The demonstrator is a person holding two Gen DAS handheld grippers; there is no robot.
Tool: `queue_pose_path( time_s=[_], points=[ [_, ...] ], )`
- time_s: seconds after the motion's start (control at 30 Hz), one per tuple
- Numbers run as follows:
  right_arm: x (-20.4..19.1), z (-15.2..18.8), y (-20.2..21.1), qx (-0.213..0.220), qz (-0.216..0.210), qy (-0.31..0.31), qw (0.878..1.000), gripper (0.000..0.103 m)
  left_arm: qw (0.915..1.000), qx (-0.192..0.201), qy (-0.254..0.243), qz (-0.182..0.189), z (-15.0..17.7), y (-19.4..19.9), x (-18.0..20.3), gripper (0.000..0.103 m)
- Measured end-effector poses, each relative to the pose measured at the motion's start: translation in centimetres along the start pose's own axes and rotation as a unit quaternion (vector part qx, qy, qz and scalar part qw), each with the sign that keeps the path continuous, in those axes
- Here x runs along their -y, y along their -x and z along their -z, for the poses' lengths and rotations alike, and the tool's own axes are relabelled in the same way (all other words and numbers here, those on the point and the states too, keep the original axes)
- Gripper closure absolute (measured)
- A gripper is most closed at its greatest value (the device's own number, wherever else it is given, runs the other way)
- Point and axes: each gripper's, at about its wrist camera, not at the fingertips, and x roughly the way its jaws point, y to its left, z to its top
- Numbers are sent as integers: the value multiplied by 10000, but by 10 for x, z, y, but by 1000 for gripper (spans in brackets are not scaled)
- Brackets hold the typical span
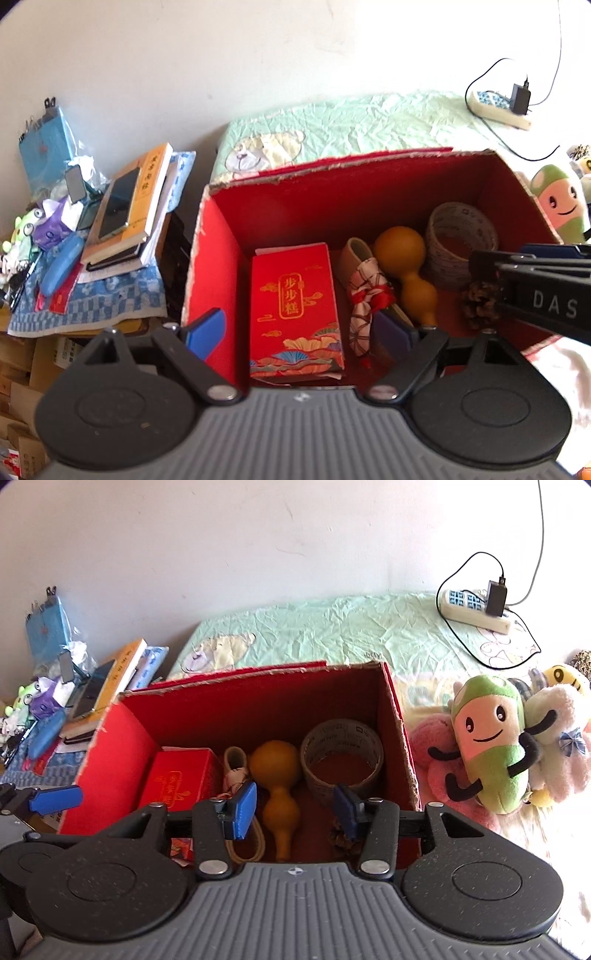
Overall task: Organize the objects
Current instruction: 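Withdraw the right gripper up and out of the box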
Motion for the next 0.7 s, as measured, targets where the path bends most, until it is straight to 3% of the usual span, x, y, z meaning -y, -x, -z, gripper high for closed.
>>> queue_pose_path(
  time_s=[0.3, 0.7],
  points=[
    [0, 11, 24, 219, 119, -39, 9997, 48, 9990, 34, 156, 408, 14, 22, -4, 15],
    [-1, 22, 30, 30, -197, 128, 9997, 47, 9991, -275, 329, -27, 26, 30, 2, 15]
  ],
)
